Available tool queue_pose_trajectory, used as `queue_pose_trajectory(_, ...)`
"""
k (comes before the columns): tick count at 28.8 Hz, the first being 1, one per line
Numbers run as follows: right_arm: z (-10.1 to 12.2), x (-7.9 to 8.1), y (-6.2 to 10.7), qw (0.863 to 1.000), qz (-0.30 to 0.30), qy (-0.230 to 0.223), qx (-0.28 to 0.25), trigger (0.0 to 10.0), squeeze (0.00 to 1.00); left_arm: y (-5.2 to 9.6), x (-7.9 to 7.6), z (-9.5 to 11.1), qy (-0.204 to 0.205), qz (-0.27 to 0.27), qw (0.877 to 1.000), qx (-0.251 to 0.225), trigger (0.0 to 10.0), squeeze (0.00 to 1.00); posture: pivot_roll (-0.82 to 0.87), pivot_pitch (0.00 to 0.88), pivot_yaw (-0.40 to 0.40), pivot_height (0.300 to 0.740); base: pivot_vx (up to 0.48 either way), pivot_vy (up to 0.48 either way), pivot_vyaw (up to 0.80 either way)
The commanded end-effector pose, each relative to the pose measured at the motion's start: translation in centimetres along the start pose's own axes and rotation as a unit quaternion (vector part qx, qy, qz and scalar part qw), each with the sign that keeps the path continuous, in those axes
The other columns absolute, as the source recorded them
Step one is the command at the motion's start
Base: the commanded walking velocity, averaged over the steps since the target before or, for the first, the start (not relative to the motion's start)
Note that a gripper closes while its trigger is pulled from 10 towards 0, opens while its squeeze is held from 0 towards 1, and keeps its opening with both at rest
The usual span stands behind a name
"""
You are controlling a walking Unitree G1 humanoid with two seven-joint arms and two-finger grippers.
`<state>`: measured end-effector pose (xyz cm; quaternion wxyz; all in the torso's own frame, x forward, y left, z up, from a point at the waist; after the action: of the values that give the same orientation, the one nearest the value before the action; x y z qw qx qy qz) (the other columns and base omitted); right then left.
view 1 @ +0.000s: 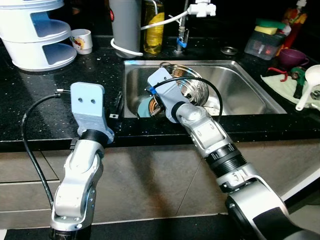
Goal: Kitchen organization
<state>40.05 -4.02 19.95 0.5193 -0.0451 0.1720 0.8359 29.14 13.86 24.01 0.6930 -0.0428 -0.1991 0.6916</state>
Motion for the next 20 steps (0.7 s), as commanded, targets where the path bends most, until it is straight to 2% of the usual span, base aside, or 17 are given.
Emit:
queue_pose_trajectory(1,-1.4,0.4,-0.4,1.0,-0.003,0.003,0.029,10.0,0.0,0.1,0.0,-0.3,-0.005,0.0,1.0,0.005,10.0,0.0,0.09,0.0,-0.081,0.74,0.0,0.0,0.0)
queue_pose_trajectory(8,-0.3,1.6,-1.1,1.0,0.023,-0.019,0.004,10.0,0.0,0.2,-0.2,0.0,-0.004,0.001,1.0,0.003,10.0,0.0,0.09,0.0,-0.084,0.74,0.0,0.0,0.0)
queue_pose_trajectory(11,-0.3,2.2,-1.4,0.999,0.035,-0.009,0.012,10.0,0.0,0.3,-0.3,-0.1,-0.003,0.001,1.0,0.008,10.0,0.0,0.09,0.0,-0.085,0.74,0.0,0.0,0.0)
queue_pose_trajectory(19,-0.3,2.4,-1.7,0.999,0.042,0.0,0.016,10.0,0.01,0.6,-0.3,-0.3,-0.002,0.003,1.0,0.014,10.0,0.0,0.08,0.0,-0.082,0.74,0.0,0.0,0.0)
queue_pose_trajectory(20,-0.2,2.4,-1.7,0.999,0.042,-0.006,0.012,10.0,0.84,0.6,-0.3,-0.3,-0.002,0.002,1.0,0.014,10.0,0.0,0.08,0.0,-0.078,0.74,0.0,0.0,0.0)
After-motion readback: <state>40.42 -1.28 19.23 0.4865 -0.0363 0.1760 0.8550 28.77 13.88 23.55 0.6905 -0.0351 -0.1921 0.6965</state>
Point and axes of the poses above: a point about 5 cm out from each wrist's last joint towards the gripper, its own y axis pointing back from the gripper into the wrist, its own z axis along the axis of the wrist's last joint, x = y × z, the point moved 2 cm from there along -y, pointing out of the wrist towards the gripper, and after that the axes turned 12 degrees about -y, right-handed, at the moved point
